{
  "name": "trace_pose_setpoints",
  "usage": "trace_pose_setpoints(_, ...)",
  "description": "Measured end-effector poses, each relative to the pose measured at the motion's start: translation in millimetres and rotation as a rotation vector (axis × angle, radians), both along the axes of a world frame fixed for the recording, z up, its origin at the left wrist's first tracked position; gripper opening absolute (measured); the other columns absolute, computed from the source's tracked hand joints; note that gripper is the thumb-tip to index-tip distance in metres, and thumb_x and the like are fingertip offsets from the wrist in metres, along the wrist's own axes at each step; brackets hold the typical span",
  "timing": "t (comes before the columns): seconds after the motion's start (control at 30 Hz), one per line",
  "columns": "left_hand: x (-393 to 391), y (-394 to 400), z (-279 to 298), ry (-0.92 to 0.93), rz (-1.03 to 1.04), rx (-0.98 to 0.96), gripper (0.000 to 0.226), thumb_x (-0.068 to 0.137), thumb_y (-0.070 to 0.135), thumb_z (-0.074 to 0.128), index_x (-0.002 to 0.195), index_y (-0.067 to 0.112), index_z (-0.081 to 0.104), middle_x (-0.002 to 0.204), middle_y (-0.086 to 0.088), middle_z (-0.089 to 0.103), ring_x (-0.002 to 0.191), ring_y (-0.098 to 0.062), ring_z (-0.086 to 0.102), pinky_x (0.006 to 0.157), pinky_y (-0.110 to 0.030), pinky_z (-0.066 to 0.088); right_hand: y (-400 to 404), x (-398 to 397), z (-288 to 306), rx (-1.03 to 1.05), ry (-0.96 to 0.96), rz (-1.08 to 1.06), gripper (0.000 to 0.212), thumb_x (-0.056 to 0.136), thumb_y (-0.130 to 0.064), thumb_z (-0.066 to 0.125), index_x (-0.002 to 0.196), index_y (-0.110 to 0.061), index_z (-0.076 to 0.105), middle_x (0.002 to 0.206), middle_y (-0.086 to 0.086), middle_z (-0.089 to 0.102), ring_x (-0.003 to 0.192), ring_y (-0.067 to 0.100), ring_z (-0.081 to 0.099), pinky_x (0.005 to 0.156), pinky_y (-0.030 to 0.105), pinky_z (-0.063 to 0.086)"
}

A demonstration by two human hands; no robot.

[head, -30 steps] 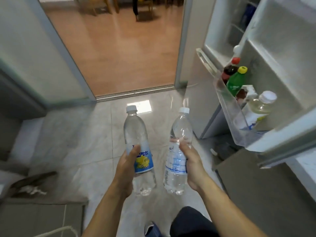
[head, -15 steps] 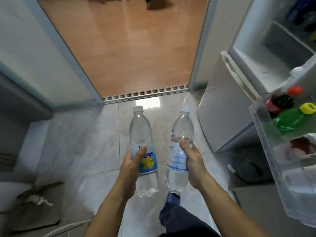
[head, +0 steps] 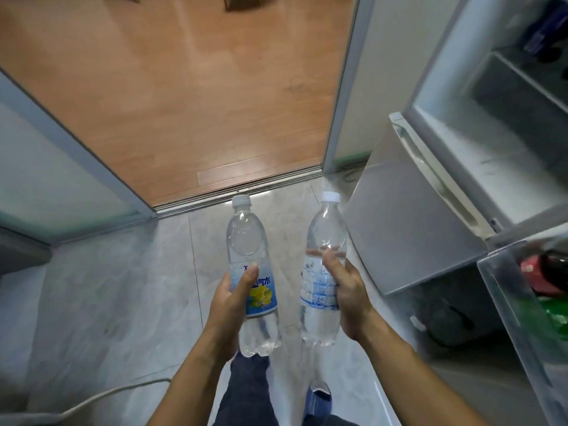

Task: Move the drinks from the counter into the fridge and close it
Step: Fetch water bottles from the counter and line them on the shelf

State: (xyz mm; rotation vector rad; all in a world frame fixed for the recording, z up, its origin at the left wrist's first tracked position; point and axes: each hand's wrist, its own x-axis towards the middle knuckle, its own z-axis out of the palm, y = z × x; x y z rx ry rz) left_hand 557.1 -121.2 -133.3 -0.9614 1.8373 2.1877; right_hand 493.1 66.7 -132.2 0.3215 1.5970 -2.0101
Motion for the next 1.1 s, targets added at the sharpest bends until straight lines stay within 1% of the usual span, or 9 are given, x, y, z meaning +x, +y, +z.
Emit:
trace_pose_setpoints(0.17,-84.3,-43.0,-10.4,0.016,-0.148,0.046,0.055,0.079,0.055,0.060,0.118,0.016,0.061,0.096,-0.005,0.077,0.086,-0.022,0.075,0.063,-0.026,0.059,-29.0,-55.3,-0.7,0.023,0.000,-0.189,0.053,0.079,-0.055,0.063,0.116,-0.018,0.066,0.109,0.013,0.075,0.096,0.033,0.073,0.075,0.039,0.061)
trace_pose_setpoints(0.3,-153.0,-65.1,-1.3,0.040,-0.296,0.081,0.062,0.072,0.059,0.063,0.116,0.015,0.063,0.096,-0.008,0.077,0.085,-0.024,0.075,0.064,-0.028,0.059,-46.6,-95.2,8.5,0.047,-0.021,-0.364,0.043,0.070,-0.059,0.072,0.098,-0.026,0.075,0.103,0.012,0.077,0.091,0.031,0.075,0.069,0.038,0.061)
trace_pose_setpoints(0.47,-228.7,-62.9,7.1,0.065,-0.449,0.101,0.066,0.064,0.059,0.069,0.115,0.016,0.064,0.097,-0.011,0.076,0.086,-0.025,0.075,0.066,-0.028,0.058,-53.8,-134.9,6.3,0.065,-0.055,-0.558,0.070,0.051,-0.064,0.076,0.105,-0.021,0.063,0.094,0.008,0.078,0.084,0.025,0.076,0.062,0.033,0.059)
trace_pose_setpoints(0.53,-255.5,-53.6,8.7,0.071,-0.495,0.106,0.063,0.064,0.057,0.070,0.114,0.019,0.065,0.098,-0.010,0.076,0.086,-0.024,0.075,0.066,-0.027,0.057,-51.2,-149.1,7.5,0.049,-0.047,-0.617,0.071,0.053,-0.063,0.078,0.108,-0.021,0.064,0.094,0.008,0.078,0.084,0.025,0.076,0.062,0.034,0.060)
trace_pose_setpoints(0.67,-309.2,-22.0,10.5,0.078,-0.615,0.108,0.034,0.082,0.045,0.067,0.109,0.025,0.067,0.096,-0.007,0.077,0.087,-0.024,0.075,0.065,-0.024,0.057,-33.1,-182.0,6.4,0.068,-0.026,-0.730,0.067,0.061,-0.064,0.079,0.111,-0.020,0.066,0.092,0.006,0.077,0.081,0.022,0.076,0.064,0.035,0.059)
trace_pose_setpoints(0.77,-343.6,7.6,14.3,0.077,-0.668,0.120,0.045,0.072,0.054,0.074,0.108,0.028,0.069,0.097,-0.006,0.077,0.089,-0.025,0.075,0.071,-0.032,0.059,-13.5,-208.9,9.0,0.056,0.007,-0.786,0.048,0.069,-0.064,0.073,0.103,-0.030,0.071,0.093,0.005,0.077,0.082,0.022,0.076,0.063,0.033,0.059)
trace_pose_setpoints(0.87,-375.0,36.8,22.1,0.077,-0.723,0.144,0.060,0.061,0.065,0.079,0.109,0.030,0.070,0.102,-0.009,0.076,0.094,-0.030,0.074,0.084,-0.045,0.057,9.2,-233.0,15.4,0.050,0.011,-0.866,0.056,0.071,-0.060,0.069,0.113,-0.023,0.068,0.100,0.010,0.077,0.087,0.026,0.075,0.063,0.032,0.059)
trace_pose_setpoints(0.93,-395.8,58.1,29.0,0.086,-0.776,0.155,0.060,0.060,0.065,0.080,0.109,0.032,0.070,0.104,-0.010,0.075,0.095,-0.032,0.073,0.088,-0.049,0.056,26.2,-246.7,21.1,0.038,0.007,-0.910,0.063,0.069,-0.061,0.069,0.117,-0.020,0.067,0.104,0.013,0.076,0.093,0.030,0.074,0.065,0.032,0.060)
trace_pose_setpoints(1.1,-436.9,115.9,47.9,0.102,-0.891,0.201,0.057,0.058,0.064,0.083,0.106,0.034,0.072,0.104,-0.008,0.076,0.094,-0.028,0.074,0.073,-0.036,0.058,72.4,-267.5,37.2,0.014,0.042,-1.024,0.061,0.068,-0.058,0.070,0.115,-0.019,0.069,0.104,0.013,0.076,0.093,0.029,0.074,0.066,0.031,0.060)
